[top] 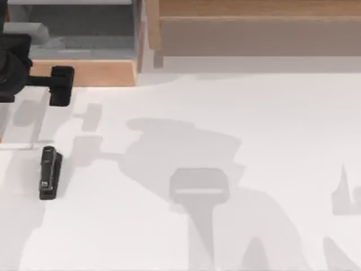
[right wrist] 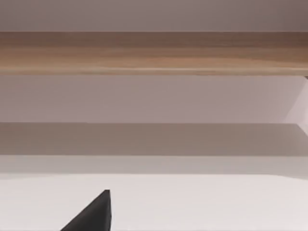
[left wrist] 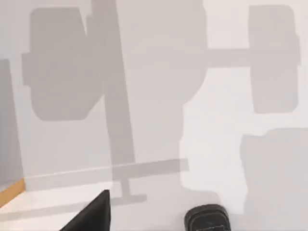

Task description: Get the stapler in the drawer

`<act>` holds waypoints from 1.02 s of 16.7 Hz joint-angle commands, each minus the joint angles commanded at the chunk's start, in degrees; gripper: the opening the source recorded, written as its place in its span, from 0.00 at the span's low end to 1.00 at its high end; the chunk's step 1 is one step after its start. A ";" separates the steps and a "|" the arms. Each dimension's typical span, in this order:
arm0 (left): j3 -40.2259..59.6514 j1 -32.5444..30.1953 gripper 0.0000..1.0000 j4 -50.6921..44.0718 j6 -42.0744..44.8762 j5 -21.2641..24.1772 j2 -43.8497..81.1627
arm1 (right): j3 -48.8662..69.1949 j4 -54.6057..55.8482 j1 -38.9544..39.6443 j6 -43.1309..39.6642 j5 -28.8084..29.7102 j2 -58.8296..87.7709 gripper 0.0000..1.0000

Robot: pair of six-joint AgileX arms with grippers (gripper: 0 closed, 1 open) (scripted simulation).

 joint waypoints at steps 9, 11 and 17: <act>2.59 -4.27 1.00 -19.79 -12.84 -5.52 5.15 | 0.00 0.00 0.00 0.00 0.00 0.00 1.00; 2.59 -4.27 1.00 -19.79 -12.84 -5.52 5.15 | 0.00 0.00 0.00 0.00 0.00 0.00 1.00; -0.34 -4.11 1.00 -15.47 -12.63 -5.52 6.69 | 0.00 0.00 0.00 0.00 0.00 0.00 1.00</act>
